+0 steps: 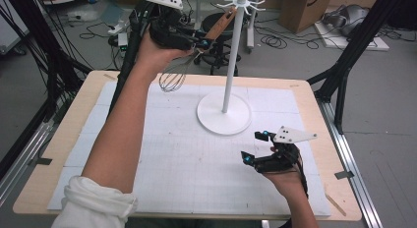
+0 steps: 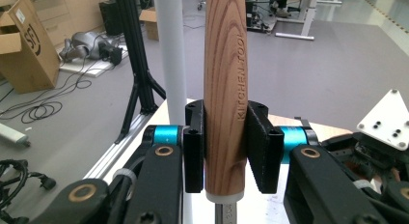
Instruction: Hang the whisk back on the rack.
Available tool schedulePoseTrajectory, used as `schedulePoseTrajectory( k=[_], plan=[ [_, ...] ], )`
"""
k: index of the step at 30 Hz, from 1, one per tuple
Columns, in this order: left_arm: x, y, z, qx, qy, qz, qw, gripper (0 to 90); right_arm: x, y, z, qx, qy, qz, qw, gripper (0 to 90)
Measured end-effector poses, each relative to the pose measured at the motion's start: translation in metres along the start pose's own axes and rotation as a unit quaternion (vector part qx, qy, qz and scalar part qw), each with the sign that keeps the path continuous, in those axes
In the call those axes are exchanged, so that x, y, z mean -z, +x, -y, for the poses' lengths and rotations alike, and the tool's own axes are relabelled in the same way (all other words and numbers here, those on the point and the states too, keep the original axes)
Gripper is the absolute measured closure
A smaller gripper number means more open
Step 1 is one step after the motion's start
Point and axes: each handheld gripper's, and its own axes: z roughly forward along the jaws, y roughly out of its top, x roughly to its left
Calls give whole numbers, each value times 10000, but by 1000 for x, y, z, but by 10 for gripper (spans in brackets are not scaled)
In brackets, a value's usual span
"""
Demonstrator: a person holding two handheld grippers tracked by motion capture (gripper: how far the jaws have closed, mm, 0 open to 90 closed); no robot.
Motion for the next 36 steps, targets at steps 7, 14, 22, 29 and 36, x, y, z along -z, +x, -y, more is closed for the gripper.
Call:
schedulePoseTrajectory(
  k=[7,14,22,29,36],
  plan=[
    [-8,0,2,57,36,-27,10000,709,0,0,0,12,17,4,10000,120],
    [-17,2,4,167,161,-28,9997,709,0,0,0,-2,17,1,10000,120],
    [-21,5,4,222,248,-43,9994,688,1,-1,1,-20,34,-2,10000,120],
    [-12,3,8,262,325,-26,9991,542,0,0,1,-11,31,8,10000,120],
    [-2,-9,12,278,422,144,9986,407,1,1,1,4,30,11,10000,120]
  ],
)
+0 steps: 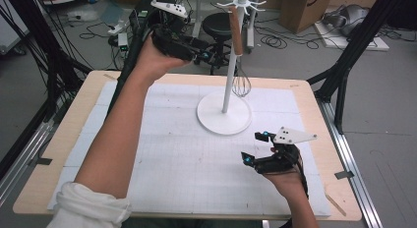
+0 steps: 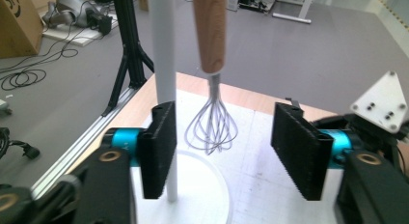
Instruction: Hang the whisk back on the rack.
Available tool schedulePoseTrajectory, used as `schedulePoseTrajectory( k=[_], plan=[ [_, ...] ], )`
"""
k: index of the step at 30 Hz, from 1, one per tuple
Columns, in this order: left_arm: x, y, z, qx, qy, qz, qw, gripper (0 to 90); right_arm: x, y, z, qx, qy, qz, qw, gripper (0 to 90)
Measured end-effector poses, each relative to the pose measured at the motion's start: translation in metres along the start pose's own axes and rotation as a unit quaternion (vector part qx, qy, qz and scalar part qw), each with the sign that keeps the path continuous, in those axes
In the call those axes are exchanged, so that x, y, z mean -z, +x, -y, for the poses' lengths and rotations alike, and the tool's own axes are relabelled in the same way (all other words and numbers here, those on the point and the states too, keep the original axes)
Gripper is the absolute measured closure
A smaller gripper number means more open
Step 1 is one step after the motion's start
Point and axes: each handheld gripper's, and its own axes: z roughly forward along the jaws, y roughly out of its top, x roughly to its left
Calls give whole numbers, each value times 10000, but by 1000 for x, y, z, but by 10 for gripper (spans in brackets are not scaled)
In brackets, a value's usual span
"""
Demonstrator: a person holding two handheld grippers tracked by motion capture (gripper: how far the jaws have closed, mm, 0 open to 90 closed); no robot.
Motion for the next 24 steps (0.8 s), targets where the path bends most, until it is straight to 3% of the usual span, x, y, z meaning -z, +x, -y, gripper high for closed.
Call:
schedulePoseTrajectory(
  k=[2,7,10,12,17,24],
  plan=[
    [3,-3,3,-8,-88,61,9999,400,0,0,0,5,7,5,10000,120],
    [8,-12,13,-113,130,109,9998,354,0,1,-1,33,3,0,10000,120],
    [12,-17,21,-116,9,208,9997,336,0,1,-1,43,1,5,10000,120],
    [14,-19,25,-140,49,187,9997,323,1,2,-1,42,-4,1,10000,120],
    [22,-24,33,-179,-171,161,9996,266,1,2,-2,59,-20,-5,10000,120],
    [34,-32,47,-187,-266,74,9994,180,1,3,-2,49,-7,1,10000,120]
  ],
)
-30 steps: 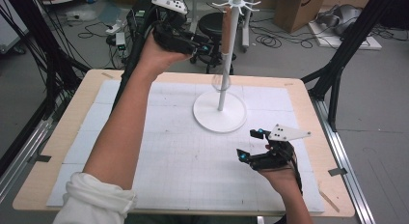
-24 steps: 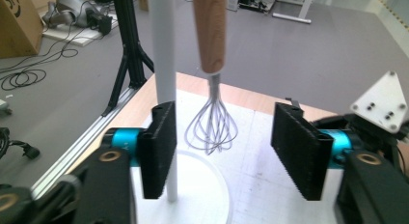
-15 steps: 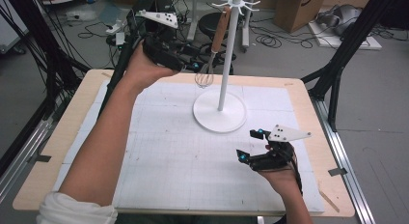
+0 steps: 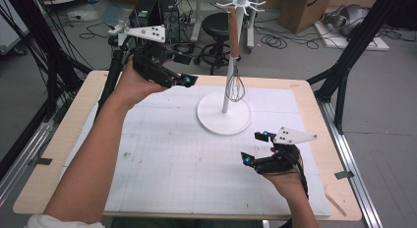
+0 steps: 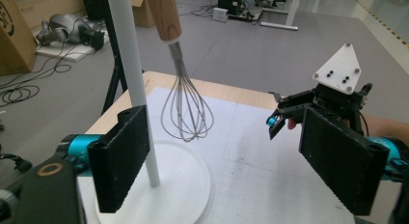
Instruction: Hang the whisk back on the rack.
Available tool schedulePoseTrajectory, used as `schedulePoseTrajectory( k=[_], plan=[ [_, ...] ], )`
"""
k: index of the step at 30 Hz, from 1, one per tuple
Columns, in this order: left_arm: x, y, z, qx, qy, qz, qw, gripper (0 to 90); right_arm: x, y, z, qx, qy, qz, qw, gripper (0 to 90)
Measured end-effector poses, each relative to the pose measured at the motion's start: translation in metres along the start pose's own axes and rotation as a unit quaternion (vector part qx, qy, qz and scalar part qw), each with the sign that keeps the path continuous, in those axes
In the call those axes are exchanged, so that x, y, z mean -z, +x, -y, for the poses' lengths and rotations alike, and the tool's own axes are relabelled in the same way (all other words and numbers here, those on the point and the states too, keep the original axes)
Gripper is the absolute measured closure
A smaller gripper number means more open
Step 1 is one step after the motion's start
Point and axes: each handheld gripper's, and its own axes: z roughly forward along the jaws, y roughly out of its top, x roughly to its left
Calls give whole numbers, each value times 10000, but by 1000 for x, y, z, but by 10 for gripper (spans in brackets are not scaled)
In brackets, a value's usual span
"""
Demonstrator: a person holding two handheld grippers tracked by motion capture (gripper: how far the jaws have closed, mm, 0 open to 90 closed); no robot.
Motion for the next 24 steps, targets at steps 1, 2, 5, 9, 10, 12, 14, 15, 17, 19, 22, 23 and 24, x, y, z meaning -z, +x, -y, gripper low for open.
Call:
schedulePoseTrajectory(
  k=[1,2,5,9,10,12,14,15,17,19,22,23,24],
  plan=[
    [1,-1,2,19,0,-13,10000,167,0,0,0,3,7,4,10000,120],
    [3,-3,5,42,-7,-14,10000,152,0,0,0,28,-8,0,10000,120],
    [7,-7,13,37,35,-26,10000,127,-1,0,0,33,-10,-2,10000,120],
    [12,-10,24,75,151,-53,9998,105,0,1,-1,29,-6,1,10000,120],
    [13,-10,27,79,185,-71,9998,95,0,1,-1,22,-6,-6,10000,120],
    [16,-11,33,115,255,-113,9995,76,0,1,-1,12,-7,8,10000,120],
    [19,-12,39,106,293,-140,9994,71,0,1,-1,23,0,7,10000,120],
    [20,-13,43,130,266,-133,9995,71,0,1,-1,12,3,7,10000,120],
    [22,-13,49,154,262,-134,9994,68,-1,1,-1,31,12,-1,10000,120],
    [24,-14,55,210,245,-171,9993,63,-2,2,0,17,35,-5,10000,120],
    [27,-17,63,190,220,-178,9994,62,-3,2,0,36,36,-2,10000,120],
    [27,-18,66,211,219,-172,9994,62,-3,2,0,26,39,6,10000,120],
    [27,-19,68,210,222,-169,9994,61,-3,2,0,20,35,10,10000,120]
  ],
)
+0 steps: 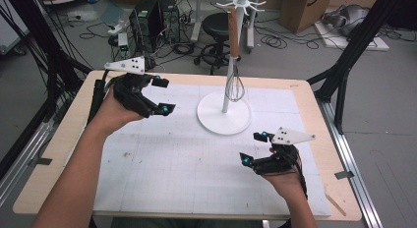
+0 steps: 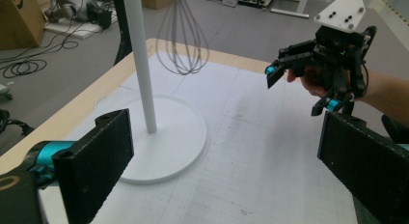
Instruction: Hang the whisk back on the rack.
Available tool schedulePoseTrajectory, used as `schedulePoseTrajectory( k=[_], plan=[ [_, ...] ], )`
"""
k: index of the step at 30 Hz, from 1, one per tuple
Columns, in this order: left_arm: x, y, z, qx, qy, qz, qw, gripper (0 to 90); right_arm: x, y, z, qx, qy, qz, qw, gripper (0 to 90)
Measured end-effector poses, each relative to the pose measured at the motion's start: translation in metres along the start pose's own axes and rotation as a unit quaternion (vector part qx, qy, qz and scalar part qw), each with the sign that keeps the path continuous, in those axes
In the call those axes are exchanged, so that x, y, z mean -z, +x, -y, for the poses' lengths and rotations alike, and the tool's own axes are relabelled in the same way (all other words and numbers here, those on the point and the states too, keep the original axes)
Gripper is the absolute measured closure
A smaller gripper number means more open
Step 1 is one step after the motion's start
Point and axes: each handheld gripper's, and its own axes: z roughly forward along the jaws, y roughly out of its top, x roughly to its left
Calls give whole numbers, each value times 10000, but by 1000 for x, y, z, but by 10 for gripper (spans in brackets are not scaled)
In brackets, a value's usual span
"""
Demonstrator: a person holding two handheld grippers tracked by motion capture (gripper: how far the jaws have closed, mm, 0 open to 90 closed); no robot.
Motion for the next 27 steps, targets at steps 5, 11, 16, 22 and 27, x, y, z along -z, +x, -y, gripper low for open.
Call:
schedulePoseTrajectory(
  k=[5,11,16,22,27],
  plan=[
    [1,-4,15,24,51,-23,10000,26,0,0,0,-11,-7,4,10000,120],
    [3,-8,36,95,17,-50,9999,17,0,-1,1,-47,-1,-10,10000,120],
    [4,-14,56,162,-2,-60,9999,16,2,-2,1,-78,-32,6,10000,120],
    [8,-28,88,289,-160,-66,9994,17,2,-4,1,-66,-53,17,10000,120],
    [13,-37,104,312,-236,-154,9991,16,1,-3,1,-50,-15,12,10000,120]
  ],
)
